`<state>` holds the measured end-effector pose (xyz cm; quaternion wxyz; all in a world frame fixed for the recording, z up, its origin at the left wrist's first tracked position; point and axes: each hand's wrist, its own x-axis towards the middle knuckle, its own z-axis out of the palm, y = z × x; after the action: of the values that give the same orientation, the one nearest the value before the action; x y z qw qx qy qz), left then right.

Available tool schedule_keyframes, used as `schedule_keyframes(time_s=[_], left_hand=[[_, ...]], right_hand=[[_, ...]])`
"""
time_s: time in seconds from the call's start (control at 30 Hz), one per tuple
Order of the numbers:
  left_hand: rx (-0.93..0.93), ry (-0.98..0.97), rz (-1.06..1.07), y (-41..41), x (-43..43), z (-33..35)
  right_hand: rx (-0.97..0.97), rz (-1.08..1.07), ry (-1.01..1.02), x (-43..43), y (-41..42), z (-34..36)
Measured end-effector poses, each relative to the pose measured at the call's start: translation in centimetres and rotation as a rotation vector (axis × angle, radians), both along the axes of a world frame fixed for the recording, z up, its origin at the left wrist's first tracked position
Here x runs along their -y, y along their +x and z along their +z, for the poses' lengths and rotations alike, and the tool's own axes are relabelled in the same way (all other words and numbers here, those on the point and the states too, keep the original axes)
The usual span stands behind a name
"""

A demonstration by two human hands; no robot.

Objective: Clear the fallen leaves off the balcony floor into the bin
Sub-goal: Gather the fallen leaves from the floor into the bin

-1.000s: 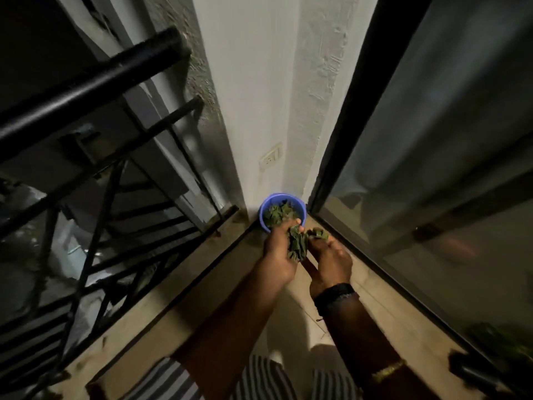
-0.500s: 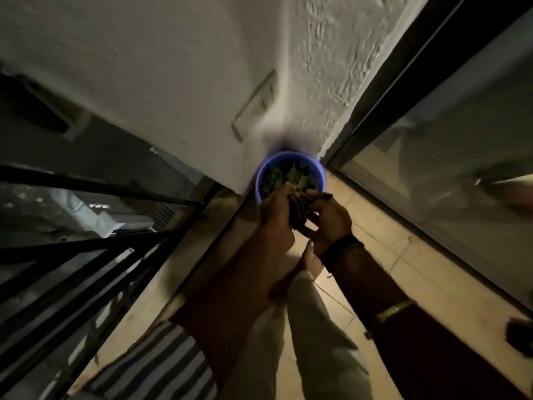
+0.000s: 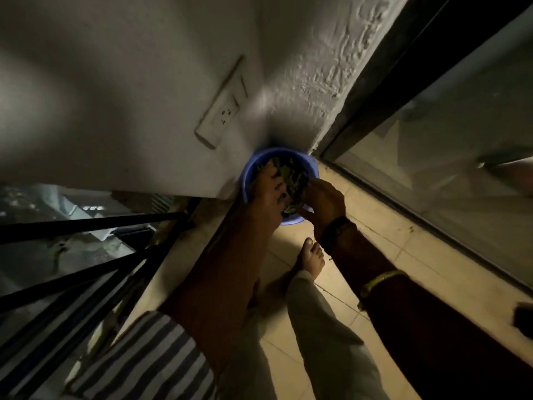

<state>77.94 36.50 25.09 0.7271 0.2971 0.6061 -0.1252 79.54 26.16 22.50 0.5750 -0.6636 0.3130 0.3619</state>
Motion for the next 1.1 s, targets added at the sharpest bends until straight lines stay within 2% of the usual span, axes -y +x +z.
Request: schedule_keyframes(time_s=[0.07,0.13,0.33,0.6,0.8,1.1], left_hand=[[0.126,0.046,-0.042,-0.5,0.5,3.0],[0.166,0.057,-0.107,-1.4,1.1,7.1],[0.263,0.071,-0.340,-6.6,4.2,21.0],[0.451,-0.037,-0.674,-15.8,11.3,35.6],[0.528,-0.168,-0.992,-22.6,19.5,40.3],[0.474,-0.327,-1.420,-36.9,33.1,41.5]], right_hand=[[-0.007,-0.228,0.073,0.7,-1.0,3.1],[0.006,-0.372,0.140,1.3,-2.1,7.6],[0.101,-0.531,0.224,4.4,-9.4,22.8],[0.389,-0.863,0.214,11.0,-23.3,38.0],[0.533,-1.164,0.138,17.1,-33.3,43.2],[0.641,-1.619,0.103,26.4,-50.3,44.1]])
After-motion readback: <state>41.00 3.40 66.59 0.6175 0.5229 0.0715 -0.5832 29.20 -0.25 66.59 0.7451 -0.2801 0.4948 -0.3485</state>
